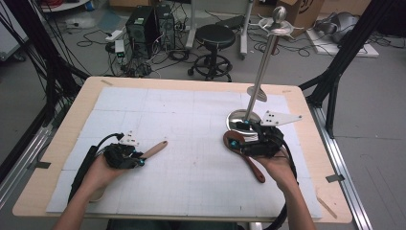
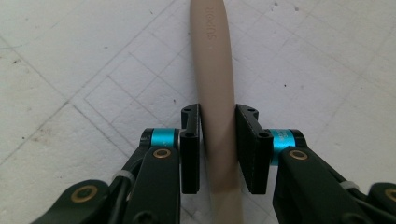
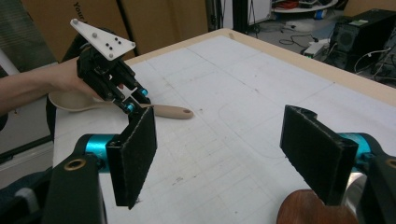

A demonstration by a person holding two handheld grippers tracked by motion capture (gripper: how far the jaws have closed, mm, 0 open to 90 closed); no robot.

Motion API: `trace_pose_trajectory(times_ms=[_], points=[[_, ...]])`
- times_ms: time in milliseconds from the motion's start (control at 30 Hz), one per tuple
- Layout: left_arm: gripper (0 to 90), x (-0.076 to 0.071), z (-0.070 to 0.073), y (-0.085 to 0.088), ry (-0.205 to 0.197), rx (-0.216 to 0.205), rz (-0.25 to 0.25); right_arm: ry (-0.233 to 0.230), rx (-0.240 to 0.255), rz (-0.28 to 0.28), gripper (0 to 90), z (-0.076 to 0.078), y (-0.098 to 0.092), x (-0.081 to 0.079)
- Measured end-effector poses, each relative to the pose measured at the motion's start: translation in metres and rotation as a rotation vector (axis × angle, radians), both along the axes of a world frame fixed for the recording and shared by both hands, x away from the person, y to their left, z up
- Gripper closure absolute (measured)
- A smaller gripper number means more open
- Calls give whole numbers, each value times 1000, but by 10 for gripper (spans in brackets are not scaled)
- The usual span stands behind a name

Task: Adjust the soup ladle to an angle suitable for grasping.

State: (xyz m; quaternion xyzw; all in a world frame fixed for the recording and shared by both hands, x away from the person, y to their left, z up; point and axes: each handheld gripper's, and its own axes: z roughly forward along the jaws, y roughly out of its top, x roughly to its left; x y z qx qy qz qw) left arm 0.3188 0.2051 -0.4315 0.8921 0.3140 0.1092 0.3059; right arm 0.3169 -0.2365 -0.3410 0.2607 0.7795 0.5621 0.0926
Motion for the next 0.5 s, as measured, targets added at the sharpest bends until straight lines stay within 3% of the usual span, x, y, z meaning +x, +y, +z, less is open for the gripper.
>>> trace_pose_trajectory(times_ms=[500], points=[[726, -3, 14, -3, -68, -61, -8, -9, -9, 26, 267, -3, 13, -1]])
